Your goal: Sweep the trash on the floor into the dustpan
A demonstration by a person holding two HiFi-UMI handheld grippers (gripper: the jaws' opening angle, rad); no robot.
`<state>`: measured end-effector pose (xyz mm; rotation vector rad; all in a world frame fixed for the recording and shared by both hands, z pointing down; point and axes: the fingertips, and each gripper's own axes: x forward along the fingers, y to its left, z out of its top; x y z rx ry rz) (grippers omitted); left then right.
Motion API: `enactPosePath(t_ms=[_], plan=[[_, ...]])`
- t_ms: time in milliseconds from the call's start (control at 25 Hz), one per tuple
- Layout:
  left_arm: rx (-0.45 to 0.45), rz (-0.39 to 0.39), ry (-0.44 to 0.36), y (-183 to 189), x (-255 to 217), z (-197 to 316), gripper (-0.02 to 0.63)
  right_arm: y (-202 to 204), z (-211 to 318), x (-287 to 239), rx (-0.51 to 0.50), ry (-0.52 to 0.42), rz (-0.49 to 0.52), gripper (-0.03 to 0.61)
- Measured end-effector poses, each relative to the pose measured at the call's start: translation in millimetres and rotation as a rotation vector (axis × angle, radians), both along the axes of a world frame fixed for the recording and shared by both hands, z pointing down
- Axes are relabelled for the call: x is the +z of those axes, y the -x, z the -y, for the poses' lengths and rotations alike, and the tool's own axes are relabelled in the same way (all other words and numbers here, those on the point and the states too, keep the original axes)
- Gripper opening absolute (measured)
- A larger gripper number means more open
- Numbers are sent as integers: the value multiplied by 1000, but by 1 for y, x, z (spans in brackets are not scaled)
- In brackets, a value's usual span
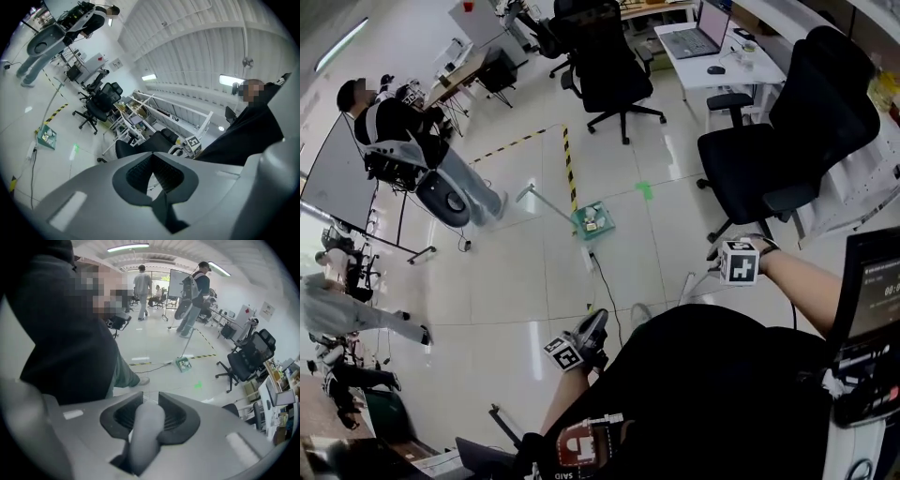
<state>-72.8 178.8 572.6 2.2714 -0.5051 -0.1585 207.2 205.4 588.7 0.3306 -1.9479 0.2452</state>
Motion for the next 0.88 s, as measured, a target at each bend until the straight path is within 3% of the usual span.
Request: enactPosePath(t_ms=[120,360,640,880], plan=[[8,29,-10,-13,-16,-33,-2,-11,-36,2,-14,18,11,98],[-6,83,-5,-6,-32,-67,-2,-17,-87,13,-11,59,41,98],[49,98,-4,-7,-28,-77,-2,-17,-97,22,41,56,44,97],[111,60,-22,9,-17,-66,-2,-3,-78,25,150,9,16,98]])
